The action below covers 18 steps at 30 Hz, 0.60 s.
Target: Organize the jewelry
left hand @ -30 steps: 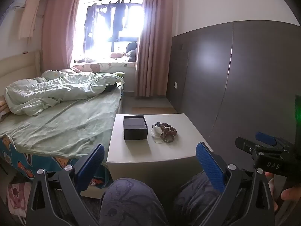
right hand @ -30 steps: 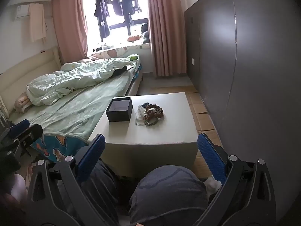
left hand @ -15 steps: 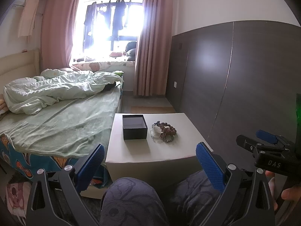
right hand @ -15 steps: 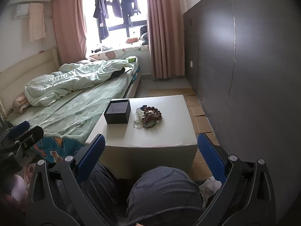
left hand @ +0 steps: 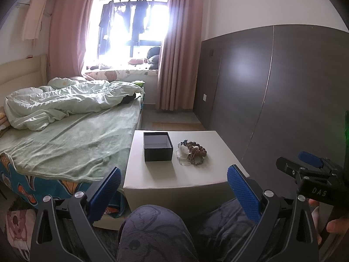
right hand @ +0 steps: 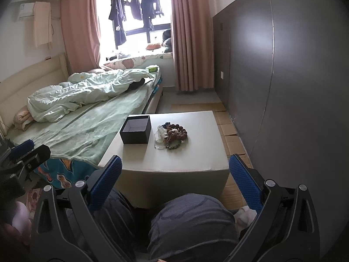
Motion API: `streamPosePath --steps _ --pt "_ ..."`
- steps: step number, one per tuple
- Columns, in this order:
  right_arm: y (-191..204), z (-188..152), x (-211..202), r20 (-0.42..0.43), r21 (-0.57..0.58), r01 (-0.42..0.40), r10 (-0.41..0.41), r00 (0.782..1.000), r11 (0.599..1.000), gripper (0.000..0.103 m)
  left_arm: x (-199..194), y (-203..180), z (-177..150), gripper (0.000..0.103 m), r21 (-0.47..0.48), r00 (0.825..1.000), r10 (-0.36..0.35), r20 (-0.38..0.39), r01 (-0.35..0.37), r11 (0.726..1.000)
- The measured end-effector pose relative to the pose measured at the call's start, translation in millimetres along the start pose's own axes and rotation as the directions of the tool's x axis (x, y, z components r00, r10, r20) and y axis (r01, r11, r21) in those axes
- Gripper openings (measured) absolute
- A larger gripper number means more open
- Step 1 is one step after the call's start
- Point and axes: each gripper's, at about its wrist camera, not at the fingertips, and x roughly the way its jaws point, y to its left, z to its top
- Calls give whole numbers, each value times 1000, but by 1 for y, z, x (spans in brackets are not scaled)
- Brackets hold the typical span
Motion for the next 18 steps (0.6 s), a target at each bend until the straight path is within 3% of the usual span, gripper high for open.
streamPosePath --steps 18 --pt "1 1 -1 1 0 -1 1 1000 1000 98 -4 0 -1 94 2 1000 -5 4 5 1000"
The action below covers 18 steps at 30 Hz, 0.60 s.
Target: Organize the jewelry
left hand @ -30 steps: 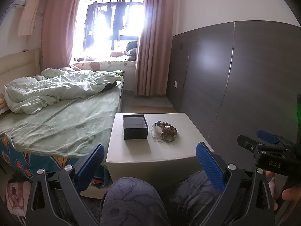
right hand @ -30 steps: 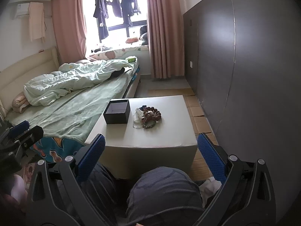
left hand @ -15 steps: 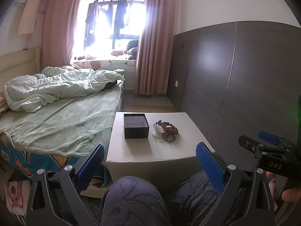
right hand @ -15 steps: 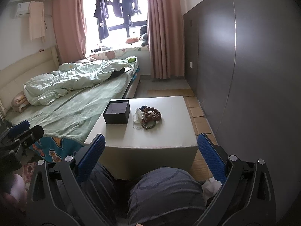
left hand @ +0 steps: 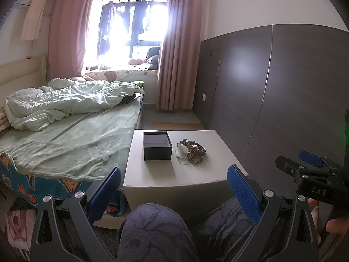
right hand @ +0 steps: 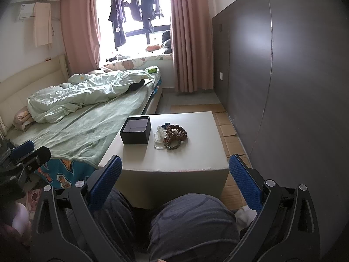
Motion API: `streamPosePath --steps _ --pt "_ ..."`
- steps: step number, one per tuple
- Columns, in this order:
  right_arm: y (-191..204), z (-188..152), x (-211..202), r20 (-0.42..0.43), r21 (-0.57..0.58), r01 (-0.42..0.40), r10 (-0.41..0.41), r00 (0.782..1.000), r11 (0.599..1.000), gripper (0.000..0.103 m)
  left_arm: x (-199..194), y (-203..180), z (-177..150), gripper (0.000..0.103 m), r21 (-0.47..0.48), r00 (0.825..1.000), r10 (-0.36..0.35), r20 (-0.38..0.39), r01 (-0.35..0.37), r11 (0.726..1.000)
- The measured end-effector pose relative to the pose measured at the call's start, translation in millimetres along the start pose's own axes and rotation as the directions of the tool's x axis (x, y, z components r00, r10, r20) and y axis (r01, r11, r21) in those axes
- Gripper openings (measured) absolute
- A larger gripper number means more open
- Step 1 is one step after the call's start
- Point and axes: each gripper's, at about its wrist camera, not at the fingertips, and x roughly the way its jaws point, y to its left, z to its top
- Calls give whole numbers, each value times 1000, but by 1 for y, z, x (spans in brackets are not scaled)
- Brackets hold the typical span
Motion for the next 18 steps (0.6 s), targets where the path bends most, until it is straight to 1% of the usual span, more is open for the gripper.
streamPosePath --steps 18 --pt "1 -2 -1 1 0 0 0 1000 1000 98 0 0 -1 94 -1 1000 3 -2 -3 1000"
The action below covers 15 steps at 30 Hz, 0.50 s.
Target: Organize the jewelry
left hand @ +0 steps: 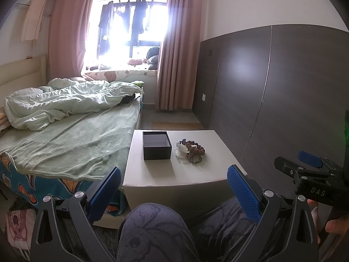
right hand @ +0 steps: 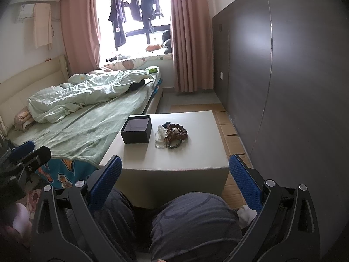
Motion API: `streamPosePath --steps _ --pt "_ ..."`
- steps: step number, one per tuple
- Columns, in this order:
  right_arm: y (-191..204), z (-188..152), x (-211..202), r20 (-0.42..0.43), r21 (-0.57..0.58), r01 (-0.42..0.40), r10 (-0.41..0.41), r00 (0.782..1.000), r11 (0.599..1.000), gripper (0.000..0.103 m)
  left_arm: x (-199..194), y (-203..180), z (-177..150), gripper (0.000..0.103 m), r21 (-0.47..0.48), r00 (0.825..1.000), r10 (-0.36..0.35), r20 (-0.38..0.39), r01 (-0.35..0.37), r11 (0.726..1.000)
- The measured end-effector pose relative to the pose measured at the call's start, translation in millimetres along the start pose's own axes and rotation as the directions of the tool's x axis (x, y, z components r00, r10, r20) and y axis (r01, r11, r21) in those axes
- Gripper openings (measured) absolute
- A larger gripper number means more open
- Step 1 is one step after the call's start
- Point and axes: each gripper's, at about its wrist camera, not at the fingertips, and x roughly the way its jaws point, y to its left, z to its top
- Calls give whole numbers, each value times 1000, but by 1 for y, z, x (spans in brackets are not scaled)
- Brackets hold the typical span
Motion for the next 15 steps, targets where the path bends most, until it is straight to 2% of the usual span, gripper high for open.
streamPosePath --steps 15 --pt "0 0 10 -14 10 5 -5 1000 1000 98 15 3 1 94 -10 1000 -26 -13 26 1000"
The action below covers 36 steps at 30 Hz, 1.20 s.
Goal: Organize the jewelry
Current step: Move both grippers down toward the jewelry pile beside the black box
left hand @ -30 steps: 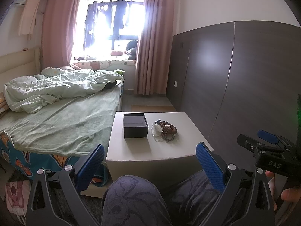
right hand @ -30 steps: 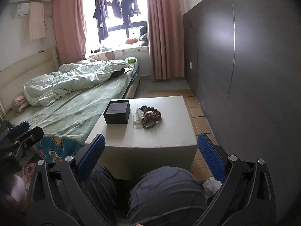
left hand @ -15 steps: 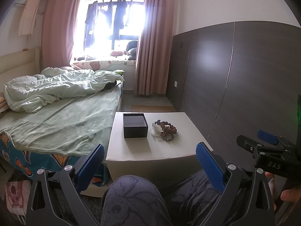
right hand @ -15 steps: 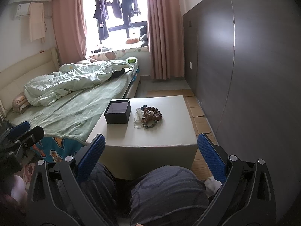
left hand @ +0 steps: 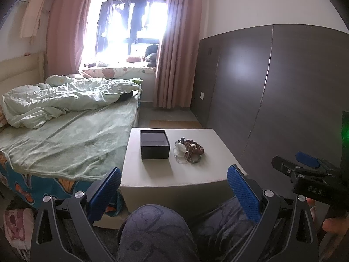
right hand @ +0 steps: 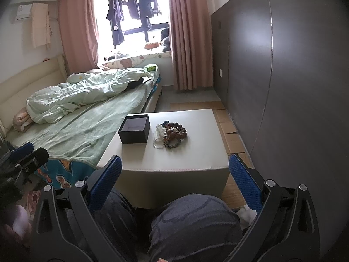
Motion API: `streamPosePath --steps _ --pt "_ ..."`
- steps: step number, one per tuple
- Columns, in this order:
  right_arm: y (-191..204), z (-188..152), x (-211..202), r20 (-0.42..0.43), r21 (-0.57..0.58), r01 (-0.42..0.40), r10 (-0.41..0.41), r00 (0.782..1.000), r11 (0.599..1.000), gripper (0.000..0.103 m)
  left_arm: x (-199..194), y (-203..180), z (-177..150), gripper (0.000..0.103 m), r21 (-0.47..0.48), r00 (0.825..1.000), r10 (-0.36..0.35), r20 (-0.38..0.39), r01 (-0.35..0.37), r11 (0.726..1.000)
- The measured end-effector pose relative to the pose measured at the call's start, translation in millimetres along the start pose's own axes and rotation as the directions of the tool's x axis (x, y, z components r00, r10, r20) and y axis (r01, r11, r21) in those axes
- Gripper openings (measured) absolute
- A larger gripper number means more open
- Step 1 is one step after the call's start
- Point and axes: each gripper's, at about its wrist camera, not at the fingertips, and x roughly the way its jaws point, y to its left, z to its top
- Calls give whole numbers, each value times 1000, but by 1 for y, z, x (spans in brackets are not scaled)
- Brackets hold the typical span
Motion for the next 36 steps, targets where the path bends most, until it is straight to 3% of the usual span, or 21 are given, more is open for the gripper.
streamPosePath --steps 12,17,22,27,36 --pt "-24 13 42 -33 59 9 -7 999 998 97 56 10 9 94 -31 997 -58 -51 57 998" --pt "-37 19 70 -78 100 -7 15 997 995 76 87 11 15 87 -41 992 -90 -88 87 995" --pt "-52 22 101 -129 165 -26 48 991 986 64 123 14 21 80 -61 984 -123 -129 116 991" --pt "-67 28 132 -171 224 -45 85 982 974 61 162 16 28 72 -91 971 -163 -175 149 985" --pt "-99 43 197 -228 387 -93 193 954 917 56 238 16 45 60 -138 945 -215 -247 186 973"
